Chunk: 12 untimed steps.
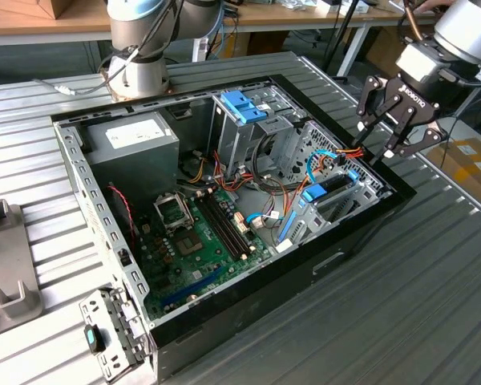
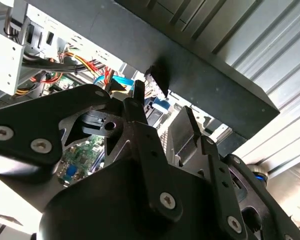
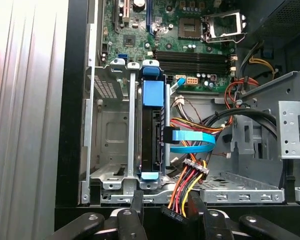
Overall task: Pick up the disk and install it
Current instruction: 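Insert the first disk wire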
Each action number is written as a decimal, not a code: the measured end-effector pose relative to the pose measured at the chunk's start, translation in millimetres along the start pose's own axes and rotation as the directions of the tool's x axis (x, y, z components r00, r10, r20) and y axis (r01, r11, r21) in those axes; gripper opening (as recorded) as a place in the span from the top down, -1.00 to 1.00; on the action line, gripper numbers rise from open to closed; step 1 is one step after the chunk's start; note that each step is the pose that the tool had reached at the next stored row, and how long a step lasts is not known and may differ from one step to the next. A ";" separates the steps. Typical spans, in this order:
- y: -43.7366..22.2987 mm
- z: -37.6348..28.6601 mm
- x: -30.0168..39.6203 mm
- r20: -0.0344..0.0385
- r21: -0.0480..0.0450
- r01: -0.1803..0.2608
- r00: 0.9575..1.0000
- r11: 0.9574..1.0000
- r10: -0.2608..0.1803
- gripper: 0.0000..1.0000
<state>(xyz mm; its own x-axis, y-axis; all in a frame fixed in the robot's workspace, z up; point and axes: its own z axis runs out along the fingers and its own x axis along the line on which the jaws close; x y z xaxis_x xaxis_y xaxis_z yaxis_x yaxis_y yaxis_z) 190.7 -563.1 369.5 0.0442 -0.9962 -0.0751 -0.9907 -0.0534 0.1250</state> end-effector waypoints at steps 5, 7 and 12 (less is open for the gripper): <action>-2.6 3.4 -1.0 -0.002 -0.001 0.015 1.000 1.000 -0.015 0.04; -3.3 4.7 -1.7 -0.002 -0.001 0.019 1.000 1.000 -0.019 0.04; -3.6 5.5 -1.9 -0.003 -0.002 0.021 1.000 1.000 -0.021 0.04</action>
<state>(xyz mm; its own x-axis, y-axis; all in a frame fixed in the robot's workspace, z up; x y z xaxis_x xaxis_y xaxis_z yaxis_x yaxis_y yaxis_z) 193.5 -560.6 363.7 0.0655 -0.9950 -0.0750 -0.9893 -0.0745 0.1250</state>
